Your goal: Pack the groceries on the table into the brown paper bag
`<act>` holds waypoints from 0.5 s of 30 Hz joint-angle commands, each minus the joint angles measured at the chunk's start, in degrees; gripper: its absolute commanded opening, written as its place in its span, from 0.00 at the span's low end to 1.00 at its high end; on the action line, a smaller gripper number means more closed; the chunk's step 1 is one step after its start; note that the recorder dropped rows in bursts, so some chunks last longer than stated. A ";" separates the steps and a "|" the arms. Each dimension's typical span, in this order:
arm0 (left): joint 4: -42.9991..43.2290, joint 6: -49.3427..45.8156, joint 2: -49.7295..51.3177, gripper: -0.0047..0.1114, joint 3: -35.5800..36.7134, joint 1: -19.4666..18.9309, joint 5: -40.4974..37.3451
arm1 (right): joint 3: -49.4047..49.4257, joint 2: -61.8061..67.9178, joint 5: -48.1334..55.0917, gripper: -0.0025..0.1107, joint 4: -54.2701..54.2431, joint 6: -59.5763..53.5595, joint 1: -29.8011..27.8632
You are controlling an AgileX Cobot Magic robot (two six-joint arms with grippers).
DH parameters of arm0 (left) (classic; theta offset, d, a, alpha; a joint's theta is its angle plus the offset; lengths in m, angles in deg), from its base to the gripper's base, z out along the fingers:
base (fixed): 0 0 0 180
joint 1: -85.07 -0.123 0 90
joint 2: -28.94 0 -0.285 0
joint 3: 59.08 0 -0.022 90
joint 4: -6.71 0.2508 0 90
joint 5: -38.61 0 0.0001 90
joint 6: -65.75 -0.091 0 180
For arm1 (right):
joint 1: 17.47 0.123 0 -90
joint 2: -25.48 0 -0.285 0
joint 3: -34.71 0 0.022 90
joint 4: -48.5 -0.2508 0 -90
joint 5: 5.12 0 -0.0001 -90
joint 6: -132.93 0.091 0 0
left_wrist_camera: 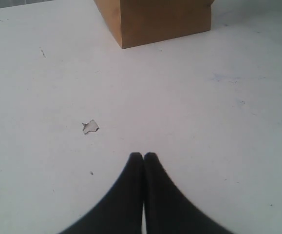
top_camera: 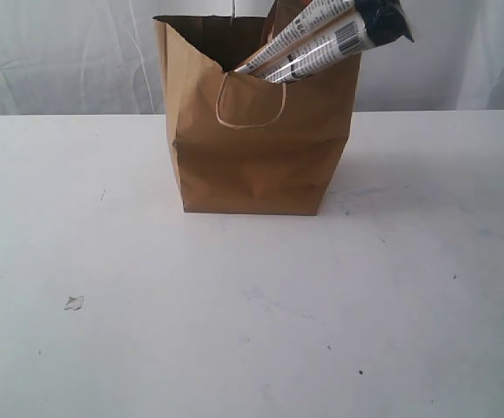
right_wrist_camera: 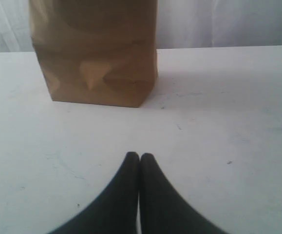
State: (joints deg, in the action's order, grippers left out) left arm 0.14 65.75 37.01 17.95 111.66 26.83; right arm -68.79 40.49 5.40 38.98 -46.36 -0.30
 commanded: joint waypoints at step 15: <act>-0.51 0.00 -0.29 0.04 0.19 -0.23 0.18 | 0.24 -7.23 6.15 0.02 0.08 -8.43 -10.17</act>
State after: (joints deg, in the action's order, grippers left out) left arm 0.14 65.75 37.01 17.95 111.66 26.83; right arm -68.79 33.58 11.41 38.98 -54.06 -10.04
